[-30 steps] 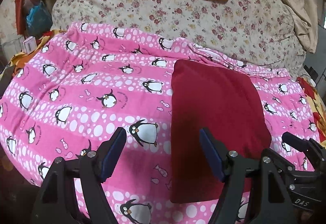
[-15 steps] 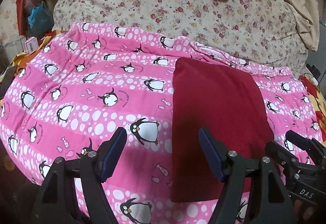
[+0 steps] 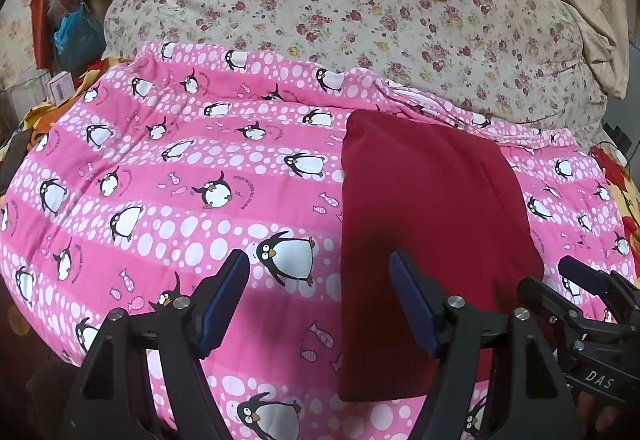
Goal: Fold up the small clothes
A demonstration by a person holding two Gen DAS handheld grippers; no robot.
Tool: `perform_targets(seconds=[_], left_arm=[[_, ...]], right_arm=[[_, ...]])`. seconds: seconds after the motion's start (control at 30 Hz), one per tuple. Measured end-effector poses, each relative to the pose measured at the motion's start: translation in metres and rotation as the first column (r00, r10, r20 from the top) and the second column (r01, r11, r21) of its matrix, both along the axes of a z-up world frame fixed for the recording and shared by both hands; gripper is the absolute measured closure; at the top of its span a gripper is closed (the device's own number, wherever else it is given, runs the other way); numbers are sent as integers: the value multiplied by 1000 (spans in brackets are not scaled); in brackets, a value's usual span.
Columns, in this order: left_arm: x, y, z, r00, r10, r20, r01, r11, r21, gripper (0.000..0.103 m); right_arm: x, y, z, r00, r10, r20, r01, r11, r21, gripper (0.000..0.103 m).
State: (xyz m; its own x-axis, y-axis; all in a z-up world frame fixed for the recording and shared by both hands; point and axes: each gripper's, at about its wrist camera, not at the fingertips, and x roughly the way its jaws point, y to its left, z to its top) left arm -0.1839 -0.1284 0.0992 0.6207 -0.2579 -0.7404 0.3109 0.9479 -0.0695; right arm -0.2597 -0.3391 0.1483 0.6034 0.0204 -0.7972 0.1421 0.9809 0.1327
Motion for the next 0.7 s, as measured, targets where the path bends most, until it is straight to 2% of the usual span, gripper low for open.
perform_targets(seconds=[0.5, 0.7], left_arm=[[10, -4, -10, 1000, -14, -27, 14, 1000, -7, 50], [13, -2, -11, 1000, -16, -8, 16, 1000, -11, 52]], right_arm=[[10, 2, -10, 999, 4, -37, -4, 1000, -11, 18], [12, 0, -12, 999, 1, -37, -1, 1000, -6, 18]])
